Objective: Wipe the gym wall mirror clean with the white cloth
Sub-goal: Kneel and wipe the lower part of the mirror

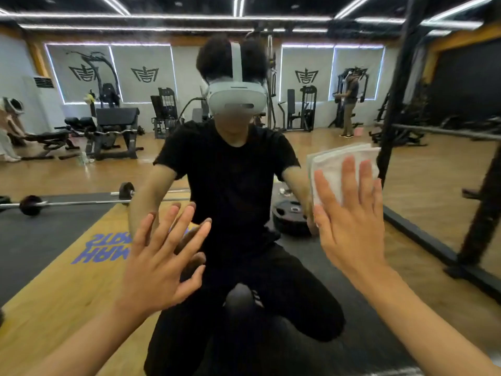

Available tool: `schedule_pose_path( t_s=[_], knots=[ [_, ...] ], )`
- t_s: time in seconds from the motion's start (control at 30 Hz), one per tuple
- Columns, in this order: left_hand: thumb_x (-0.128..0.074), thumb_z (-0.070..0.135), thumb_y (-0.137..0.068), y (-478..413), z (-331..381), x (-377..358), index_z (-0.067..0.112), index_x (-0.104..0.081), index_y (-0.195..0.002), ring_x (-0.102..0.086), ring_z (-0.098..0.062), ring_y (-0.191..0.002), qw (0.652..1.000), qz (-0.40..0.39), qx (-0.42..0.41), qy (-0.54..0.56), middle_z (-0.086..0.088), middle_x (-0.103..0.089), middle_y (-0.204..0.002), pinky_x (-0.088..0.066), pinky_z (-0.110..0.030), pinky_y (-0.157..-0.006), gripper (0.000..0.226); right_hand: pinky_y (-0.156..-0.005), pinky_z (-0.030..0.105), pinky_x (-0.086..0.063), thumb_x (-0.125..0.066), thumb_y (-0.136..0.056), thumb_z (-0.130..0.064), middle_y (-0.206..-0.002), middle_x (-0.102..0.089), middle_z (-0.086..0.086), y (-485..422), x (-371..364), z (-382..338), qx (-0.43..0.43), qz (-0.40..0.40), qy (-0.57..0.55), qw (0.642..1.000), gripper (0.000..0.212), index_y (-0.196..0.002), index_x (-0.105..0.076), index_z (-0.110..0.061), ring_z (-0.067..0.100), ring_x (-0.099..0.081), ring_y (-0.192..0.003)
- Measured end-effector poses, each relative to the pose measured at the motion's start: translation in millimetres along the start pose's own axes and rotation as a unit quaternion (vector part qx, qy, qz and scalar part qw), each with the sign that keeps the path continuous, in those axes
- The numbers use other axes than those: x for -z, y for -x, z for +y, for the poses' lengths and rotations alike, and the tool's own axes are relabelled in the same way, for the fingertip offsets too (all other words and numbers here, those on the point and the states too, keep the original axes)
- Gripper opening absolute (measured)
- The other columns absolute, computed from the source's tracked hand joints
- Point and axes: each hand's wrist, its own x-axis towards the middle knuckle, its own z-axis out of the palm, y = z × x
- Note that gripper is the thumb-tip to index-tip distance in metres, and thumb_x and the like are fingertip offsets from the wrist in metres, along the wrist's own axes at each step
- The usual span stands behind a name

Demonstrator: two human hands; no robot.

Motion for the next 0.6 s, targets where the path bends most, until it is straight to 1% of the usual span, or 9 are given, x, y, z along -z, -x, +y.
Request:
schedule_pose_path(
  t_s=[0.1, 0.2, 0.23, 0.3, 0.37, 0.43, 0.5, 0.53, 0.6],
  knots=[
    [-0.056, 0.049, -0.093, -1.5, 2.3, -3.0, 0.021, -0.038, -0.163, -0.018, -0.035, -0.162, 1.000, 0.006, 0.002, -0.014, -0.015, -0.021, -0.174, -0.011, -0.056, -0.131, 0.077, -0.127, 0.065, -0.007, -0.019, -0.114, -0.041, -0.173, 0.003, 0.025, -3.6, -1.2, -8.7, -0.076, 0.020, -0.021, 0.997, 0.056, -0.168, -0.013, -0.028, 0.043, 0.005, -0.160],
    [-0.056, 0.047, -0.093, -2.5, 4.0, -5.4, 0.021, -0.041, -0.161, -0.020, -0.034, -0.162, 1.000, 0.016, 0.003, -0.012, -0.015, -0.023, -0.174, -0.011, -0.056, -0.131, 0.075, -0.127, 0.066, -0.001, -0.028, -0.113, -0.037, -0.171, 0.000, 0.029, -18.9, -14.1, -69.4, -0.152, 0.067, -0.049, 0.985, 0.058, -0.168, -0.013, -0.025, 0.049, 0.004, -0.159],
    [-0.057, 0.046, -0.093, -2.4, 4.4, -4.9, 0.021, -0.041, -0.161, -0.020, -0.034, -0.162, 1.000, 0.016, 0.005, -0.011, -0.015, -0.022, -0.174, -0.011, -0.056, -0.131, 0.074, -0.127, 0.066, -0.001, -0.031, -0.112, -0.037, -0.172, -0.001, 0.027, -24.1, -16.9, -92.4, -0.139, 0.071, -0.058, 0.986, 0.059, -0.168, -0.014, -0.026, 0.048, 0.003, -0.159],
    [-0.056, 0.045, -0.095, -0.9, 3.4, -3.5, 0.021, -0.041, -0.162, -0.021, -0.033, -0.161, 1.000, 0.018, 0.008, -0.009, -0.014, -0.022, -0.174, -0.012, -0.056, -0.131, 0.073, -0.127, 0.064, 0.000, -0.027, -0.112, -0.042, -0.174, 0.000, 0.021, -29.7, -21.2, -134.3, -0.066, 0.047, -0.069, 0.994, 0.057, -0.168, -0.018, -0.031, 0.043, 0.005, -0.161],
    [-0.055, 0.045, -0.096, -0.3, 2.9, -3.7, 0.021, -0.039, -0.162, -0.022, -0.033, -0.161, 1.000, 0.016, 0.008, 0.001, -0.014, -0.021, -0.174, -0.013, -0.056, -0.131, 0.072, -0.128, 0.062, -0.001, -0.025, -0.113, -0.045, -0.175, -0.002, 0.016, -35.4, -21.2, -153.8, -0.008, 0.024, -0.059, 0.998, 0.055, -0.167, -0.023, -0.033, 0.040, 0.005, -0.161],
    [-0.054, 0.045, -0.096, 1.1, 2.9, -5.0, 0.021, -0.039, -0.163, -0.022, -0.034, -0.161, 1.000, 0.021, 0.007, -0.002, -0.014, -0.022, -0.174, -0.014, -0.057, -0.130, 0.072, -0.129, 0.060, -0.005, -0.035, -0.112, -0.047, -0.174, -0.009, 0.015, -41.4, -21.3, -141.2, 0.056, 0.038, -0.040, 0.997, 0.055, -0.165, -0.028, -0.035, 0.039, -0.004, -0.161],
    [-0.054, 0.044, -0.095, 2.0, 2.2, -7.0, 0.021, -0.040, -0.163, -0.023, -0.034, -0.161, 1.000, 0.026, 0.008, -0.005, -0.014, -0.024, -0.174, -0.014, -0.057, -0.130, 0.073, -0.129, 0.058, -0.006, -0.044, -0.111, -0.048, -0.173, -0.013, 0.018, -46.4, -17.4, -103.2, 0.100, 0.055, -0.014, 0.993, 0.058, -0.165, -0.027, -0.035, 0.038, -0.008, -0.161],
    [-0.055, 0.044, -0.095, 1.6, 2.3, -8.5, 0.021, -0.040, -0.163, -0.023, -0.034, -0.161, 1.000, 0.029, 0.009, -0.007, -0.014, -0.025, -0.173, -0.014, -0.057, -0.130, 0.073, -0.129, 0.058, -0.003, -0.043, -0.111, -0.047, -0.172, -0.011, 0.022, -47.3, -13.7, -79.4, 0.089, 0.061, -0.002, 0.994, 0.059, -0.165, -0.023, -0.033, 0.038, -0.005, -0.160],
    [-0.056, 0.044, -0.094, 1.7, 3.3, -10.1, 0.021, -0.040, -0.163, -0.024, -0.034, -0.160, 0.999, 0.031, 0.011, -0.009, -0.015, -0.026, -0.173, -0.014, -0.057, -0.130, 0.074, -0.129, 0.061, 0.001, -0.034, -0.113, -0.044, -0.171, -0.002, 0.028, -41.3, -3.7, -33.6, 0.015, 0.056, -0.005, 0.998, 0.061, -0.168, -0.013, -0.028, 0.042, 0.003, -0.160]
  ],
)
